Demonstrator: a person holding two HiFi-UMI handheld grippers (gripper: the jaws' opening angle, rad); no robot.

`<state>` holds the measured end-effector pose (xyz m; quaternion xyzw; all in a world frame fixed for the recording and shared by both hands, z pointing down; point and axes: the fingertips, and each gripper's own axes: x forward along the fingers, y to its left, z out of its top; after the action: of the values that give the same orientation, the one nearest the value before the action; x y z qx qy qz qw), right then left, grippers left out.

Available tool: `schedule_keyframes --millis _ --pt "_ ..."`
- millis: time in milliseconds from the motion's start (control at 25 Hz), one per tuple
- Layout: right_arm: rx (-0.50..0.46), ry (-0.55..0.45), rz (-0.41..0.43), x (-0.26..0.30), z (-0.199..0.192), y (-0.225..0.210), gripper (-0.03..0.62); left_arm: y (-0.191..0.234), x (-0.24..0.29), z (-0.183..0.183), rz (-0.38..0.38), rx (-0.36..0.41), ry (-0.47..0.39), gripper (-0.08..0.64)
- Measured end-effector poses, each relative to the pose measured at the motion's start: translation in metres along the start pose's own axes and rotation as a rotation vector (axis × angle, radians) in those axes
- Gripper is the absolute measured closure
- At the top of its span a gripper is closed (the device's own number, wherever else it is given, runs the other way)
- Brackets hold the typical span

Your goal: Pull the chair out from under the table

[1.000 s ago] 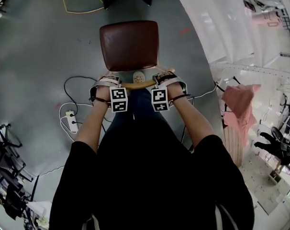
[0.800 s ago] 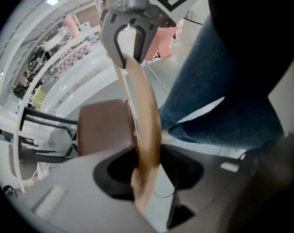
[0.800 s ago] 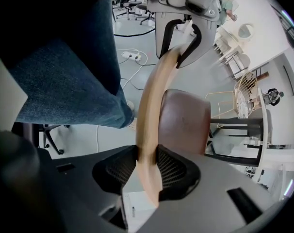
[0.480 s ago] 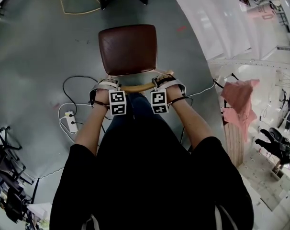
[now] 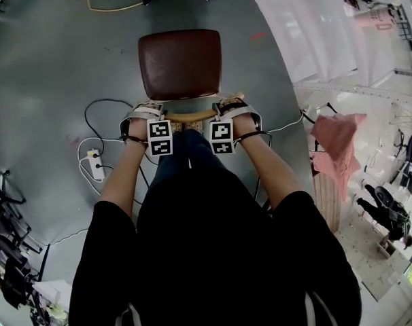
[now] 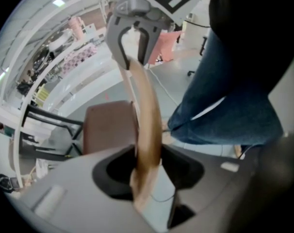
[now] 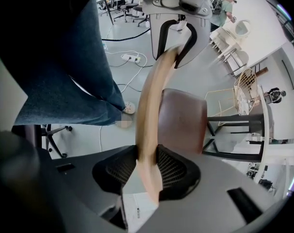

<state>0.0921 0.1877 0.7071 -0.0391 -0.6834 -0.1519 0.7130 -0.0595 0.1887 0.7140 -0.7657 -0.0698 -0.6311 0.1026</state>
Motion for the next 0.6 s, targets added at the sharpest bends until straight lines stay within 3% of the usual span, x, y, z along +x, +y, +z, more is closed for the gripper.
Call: schedule_keyframes --millis 600 --pt "0.003 -0.027 -0.041 0.003 -0.003 -0.02 0.454 0.021 0.002 -0.006 0.066 -0.032 0.042 0.38"
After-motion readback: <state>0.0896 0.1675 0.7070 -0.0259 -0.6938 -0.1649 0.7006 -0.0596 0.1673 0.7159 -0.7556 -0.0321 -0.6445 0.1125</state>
